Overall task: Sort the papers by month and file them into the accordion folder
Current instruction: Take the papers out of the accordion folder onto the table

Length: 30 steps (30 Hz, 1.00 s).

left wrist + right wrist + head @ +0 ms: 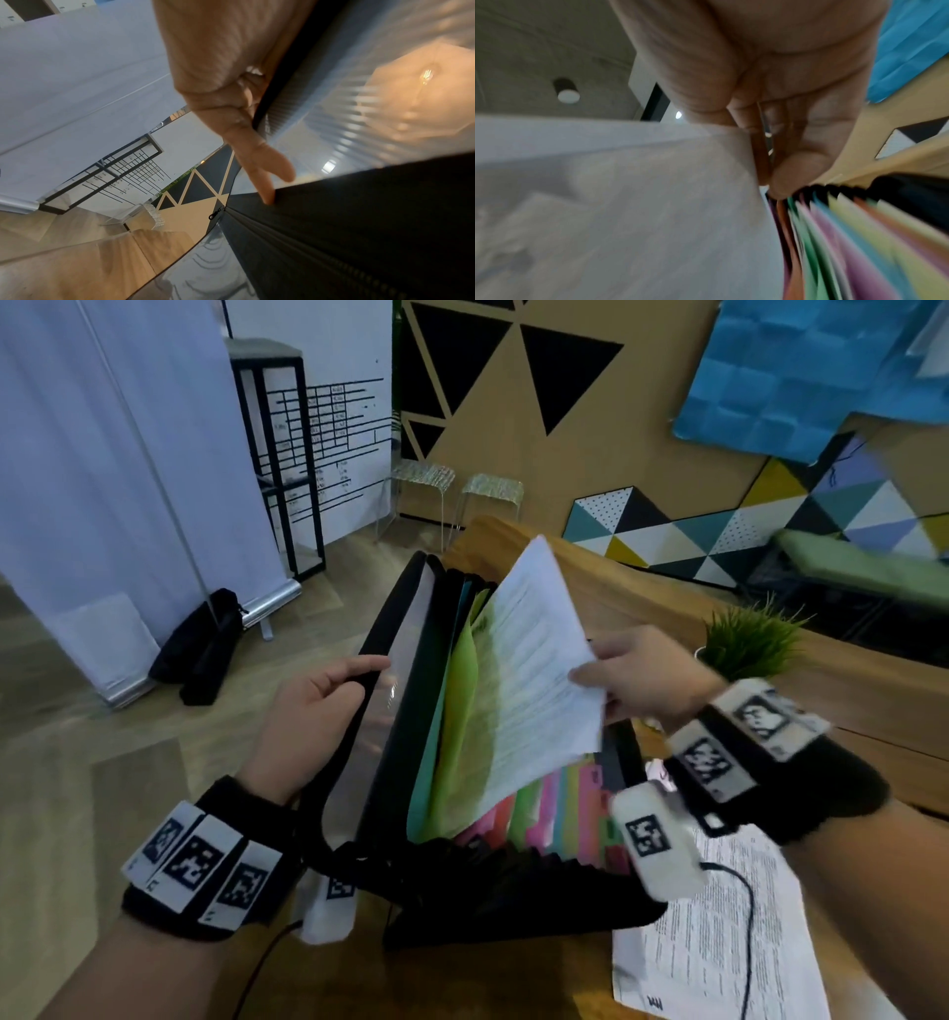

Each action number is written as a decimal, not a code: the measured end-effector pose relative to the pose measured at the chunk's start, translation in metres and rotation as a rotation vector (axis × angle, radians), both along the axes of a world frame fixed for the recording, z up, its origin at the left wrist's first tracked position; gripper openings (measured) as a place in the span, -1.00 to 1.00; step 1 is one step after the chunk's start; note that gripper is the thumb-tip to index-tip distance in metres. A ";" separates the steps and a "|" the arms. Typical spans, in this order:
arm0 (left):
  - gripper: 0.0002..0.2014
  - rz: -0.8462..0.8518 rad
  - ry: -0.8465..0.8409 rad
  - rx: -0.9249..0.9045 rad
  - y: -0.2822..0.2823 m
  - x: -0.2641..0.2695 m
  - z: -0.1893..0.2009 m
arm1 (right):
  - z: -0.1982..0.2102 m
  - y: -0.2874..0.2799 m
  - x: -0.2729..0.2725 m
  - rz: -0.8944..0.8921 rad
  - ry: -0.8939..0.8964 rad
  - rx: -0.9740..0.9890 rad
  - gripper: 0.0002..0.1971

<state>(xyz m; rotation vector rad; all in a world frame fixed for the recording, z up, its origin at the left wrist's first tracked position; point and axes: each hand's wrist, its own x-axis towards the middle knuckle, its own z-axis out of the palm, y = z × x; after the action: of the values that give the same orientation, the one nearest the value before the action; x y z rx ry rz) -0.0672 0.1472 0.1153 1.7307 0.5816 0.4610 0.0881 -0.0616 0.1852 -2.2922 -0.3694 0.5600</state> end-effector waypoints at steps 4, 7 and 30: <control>-0.64 -0.043 0.047 0.044 0.003 0.001 0.003 | 0.015 -0.074 -0.002 -0.077 -0.135 0.103 -0.90; -0.66 -0.129 0.074 0.036 0.005 -0.005 0.007 | -0.005 -0.132 -0.006 -0.255 -0.119 0.175 -0.79; -0.71 -0.269 0.172 0.243 0.015 -0.006 0.009 | -0.210 -0.282 0.019 -0.439 0.054 -0.596 -0.33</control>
<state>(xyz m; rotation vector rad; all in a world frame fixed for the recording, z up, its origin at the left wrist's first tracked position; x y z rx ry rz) -0.0736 0.1619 0.1247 2.0616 0.4167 0.1988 0.1074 -0.3432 -0.0251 -2.7957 0.3782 0.5504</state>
